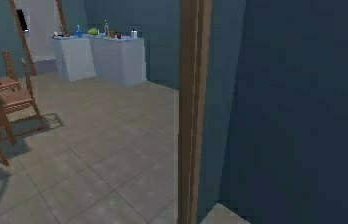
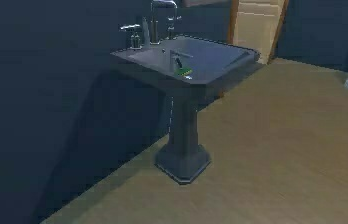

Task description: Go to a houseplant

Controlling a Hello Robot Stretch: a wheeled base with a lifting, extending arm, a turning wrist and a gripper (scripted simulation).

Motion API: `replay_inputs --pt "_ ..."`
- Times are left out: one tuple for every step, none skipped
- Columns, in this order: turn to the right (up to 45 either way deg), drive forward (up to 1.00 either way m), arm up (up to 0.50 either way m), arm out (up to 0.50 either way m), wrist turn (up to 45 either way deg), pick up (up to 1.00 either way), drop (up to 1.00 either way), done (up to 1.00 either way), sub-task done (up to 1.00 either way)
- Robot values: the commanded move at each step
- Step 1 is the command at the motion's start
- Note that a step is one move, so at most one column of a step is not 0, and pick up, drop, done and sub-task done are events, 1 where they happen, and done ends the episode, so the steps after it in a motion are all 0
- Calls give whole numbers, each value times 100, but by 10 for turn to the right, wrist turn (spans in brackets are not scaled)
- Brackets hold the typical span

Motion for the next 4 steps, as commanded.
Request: replay_inputs --pt "0 40 0 0 0 0 0 0 0" --pt "-420 0 0 0 0 0 0 0 0" --pt "0 45 0 0 0 0 0 0 0" --pt "360 0 0 0 0 0 0 0 0"
